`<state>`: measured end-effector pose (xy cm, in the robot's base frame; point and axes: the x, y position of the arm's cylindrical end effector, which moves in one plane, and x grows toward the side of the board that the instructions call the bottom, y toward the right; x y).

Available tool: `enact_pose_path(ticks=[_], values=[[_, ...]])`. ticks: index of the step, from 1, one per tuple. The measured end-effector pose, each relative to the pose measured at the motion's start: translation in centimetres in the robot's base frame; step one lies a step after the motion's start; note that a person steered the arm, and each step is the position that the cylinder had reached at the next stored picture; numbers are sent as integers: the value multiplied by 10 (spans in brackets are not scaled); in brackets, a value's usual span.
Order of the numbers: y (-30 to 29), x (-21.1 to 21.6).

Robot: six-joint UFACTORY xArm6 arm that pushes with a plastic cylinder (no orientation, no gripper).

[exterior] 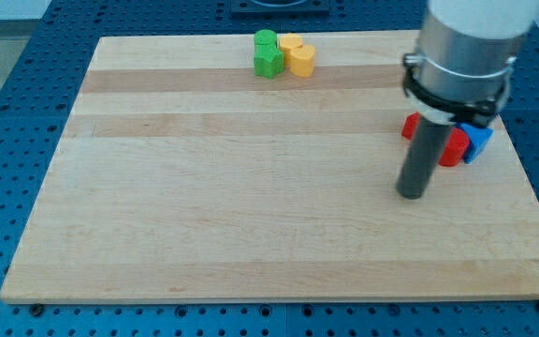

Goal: Slide the blue triangle and blue cube bit a up

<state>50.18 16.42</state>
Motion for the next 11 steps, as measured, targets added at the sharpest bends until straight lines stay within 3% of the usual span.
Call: enact_pose_path(ticks=[2, 3, 11], values=[[75, -5], [83, -23], [86, -136]])
